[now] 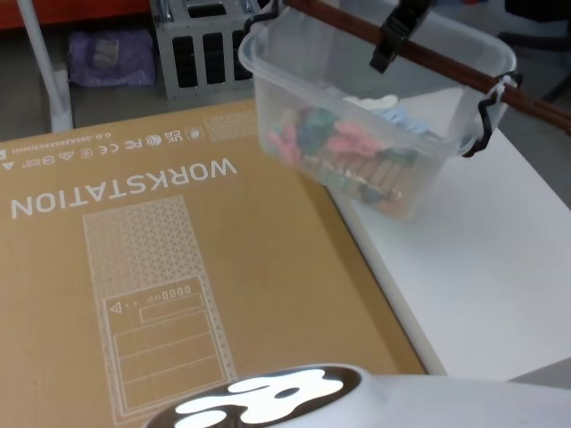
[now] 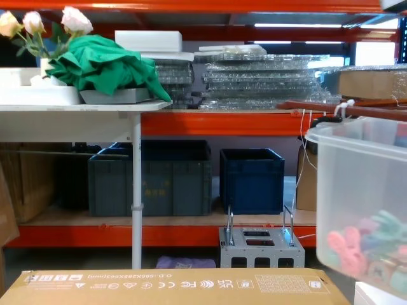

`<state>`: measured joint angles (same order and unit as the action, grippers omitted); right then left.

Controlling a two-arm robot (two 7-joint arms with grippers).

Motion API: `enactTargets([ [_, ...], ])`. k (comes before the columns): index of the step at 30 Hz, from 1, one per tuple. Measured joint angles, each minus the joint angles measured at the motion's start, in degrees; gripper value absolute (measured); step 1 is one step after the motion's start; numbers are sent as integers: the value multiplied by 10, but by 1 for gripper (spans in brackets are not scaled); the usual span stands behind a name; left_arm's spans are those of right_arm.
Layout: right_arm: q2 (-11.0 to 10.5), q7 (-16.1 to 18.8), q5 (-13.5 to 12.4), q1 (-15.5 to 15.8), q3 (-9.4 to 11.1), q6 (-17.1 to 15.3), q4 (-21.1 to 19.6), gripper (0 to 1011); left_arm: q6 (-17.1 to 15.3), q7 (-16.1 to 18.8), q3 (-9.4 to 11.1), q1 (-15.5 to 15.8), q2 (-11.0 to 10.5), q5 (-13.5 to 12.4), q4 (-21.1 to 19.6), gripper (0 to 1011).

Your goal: Use one hand to grasp the basket and place it at the designated location.

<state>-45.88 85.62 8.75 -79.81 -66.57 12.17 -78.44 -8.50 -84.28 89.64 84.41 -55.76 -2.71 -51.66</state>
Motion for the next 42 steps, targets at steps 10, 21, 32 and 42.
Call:
enactTargets([
  [10, 0, -4, -19, -1, -9, 25, -25, 234, 0, 0, 0, 0, 0, 0, 0, 0],
  [21, 6, -15, -29, 0, -25, 65, -75, 234, 0, 0, 0, 0, 0, 0, 0, 0],
  [32, 23, -29, -34, 2, -45, 113, -111, 234, 0, 0, 0, 0, 0, 0, 0, 0],
  [42, 27, -39, -41, 2, -56, 139, -113, 234, 0, 0, 0, 0, 0, 0, 0, 0],
])
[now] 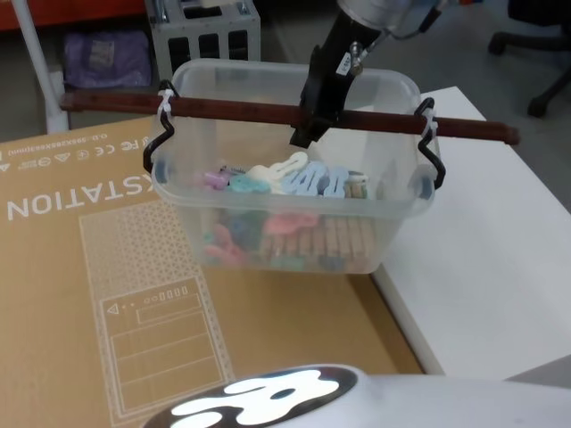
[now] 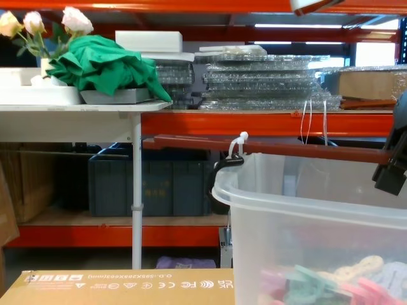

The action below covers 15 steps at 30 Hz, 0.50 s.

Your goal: Use one hand to grasp the basket and place it at the designated location.

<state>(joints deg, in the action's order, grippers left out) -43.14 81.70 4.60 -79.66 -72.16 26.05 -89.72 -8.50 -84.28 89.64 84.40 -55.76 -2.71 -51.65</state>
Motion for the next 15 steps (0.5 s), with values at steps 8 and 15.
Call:
enactTargets([
  [8, 3, -16, -4, 2, -11, 41, -2, 234, 0, 0, 0, 0, 0, 0, 0, 0],
  [15, 20, -32, 9, 11, -29, 99, -5, 234, 0, 0, 0, 0, 0, 0, 0, 0],
])
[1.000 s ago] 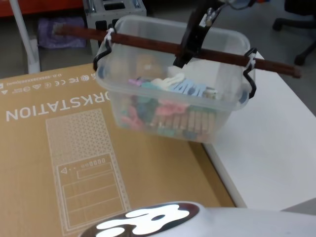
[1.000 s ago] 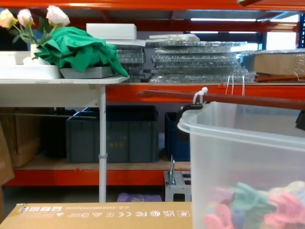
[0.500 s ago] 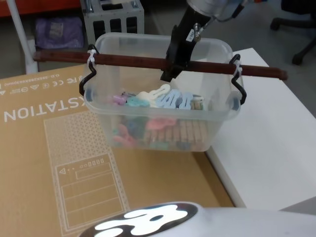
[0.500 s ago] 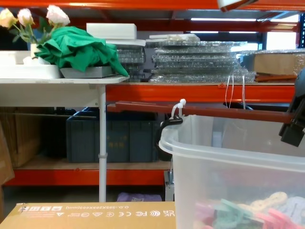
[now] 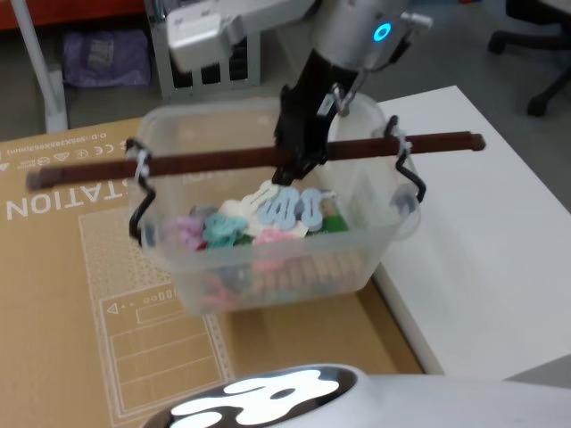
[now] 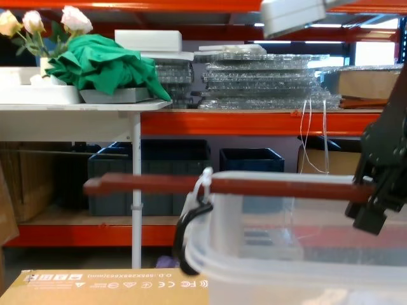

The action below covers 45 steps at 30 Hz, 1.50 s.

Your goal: Use one hand to grasp the basket and place it at the designated location.

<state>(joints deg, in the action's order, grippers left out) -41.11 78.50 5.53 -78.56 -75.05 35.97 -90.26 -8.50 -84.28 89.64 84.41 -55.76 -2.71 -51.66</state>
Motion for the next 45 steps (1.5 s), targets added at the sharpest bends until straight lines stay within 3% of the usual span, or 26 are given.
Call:
enactTargets([
  [5, 10, -15, 11, 4, -9, 35, -2, 234, 0, 0, 0, 0, 0, 0, 0, 0],
  [18, 21, -32, 21, -1, -25, 44, 1, 234, 0, 0, 0, 0, 0, 0, 0, 0],
  [24, 26, -41, 22, -3, -30, 40, 4, 234, 0, 0, 0, 0, 0, 0, 0, 0],
  [31, 27, -71, 57, 6, -34, 19, -13, 234, 0, 0, 0, 0, 0, 0, 0, 0],
  [45, 30, -98, 101, 26, -42, -8, -33, 234, 0, 0, 0, 0, 0, 0, 0, 0],
])
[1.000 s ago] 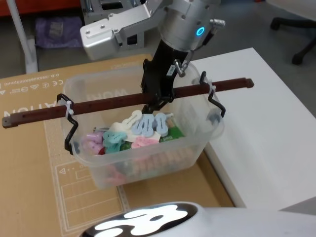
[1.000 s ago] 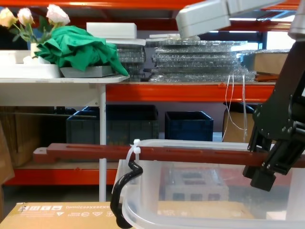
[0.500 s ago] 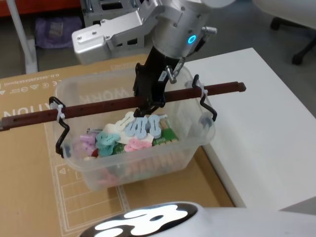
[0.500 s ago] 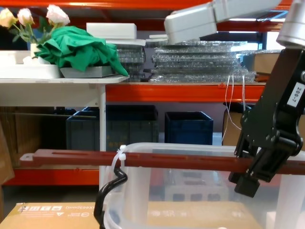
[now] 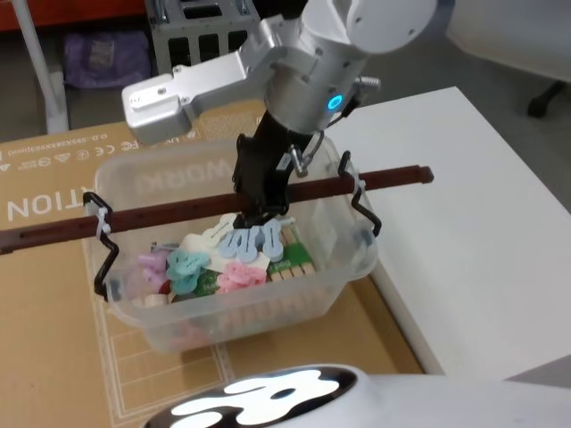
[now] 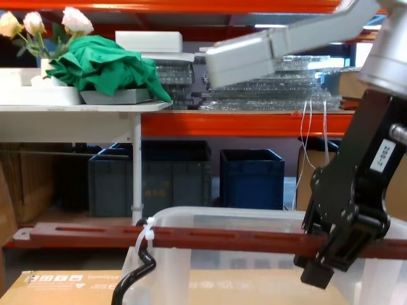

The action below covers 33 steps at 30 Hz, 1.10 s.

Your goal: Use one hand to grasp the basket and place it at the designated location.

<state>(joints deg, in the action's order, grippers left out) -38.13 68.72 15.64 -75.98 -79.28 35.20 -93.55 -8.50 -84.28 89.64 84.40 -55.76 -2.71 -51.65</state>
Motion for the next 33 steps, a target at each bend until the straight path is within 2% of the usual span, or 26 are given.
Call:
enactTargets([
  [4, 6, -4, 18, 8, -7, -8, 0, 234, 0, 0, 0, 0, 0, 0, 0, 0],
  [11, 13, -8, 33, 15, -15, -15, 3, 234, 0, 0, 0, 0, 0, 0, 0, 0],
  [33, 21, -8, 37, 19, -28, -10, 15, 234, 0, 0, 0, 0, 0, 0, 0, 0],
])
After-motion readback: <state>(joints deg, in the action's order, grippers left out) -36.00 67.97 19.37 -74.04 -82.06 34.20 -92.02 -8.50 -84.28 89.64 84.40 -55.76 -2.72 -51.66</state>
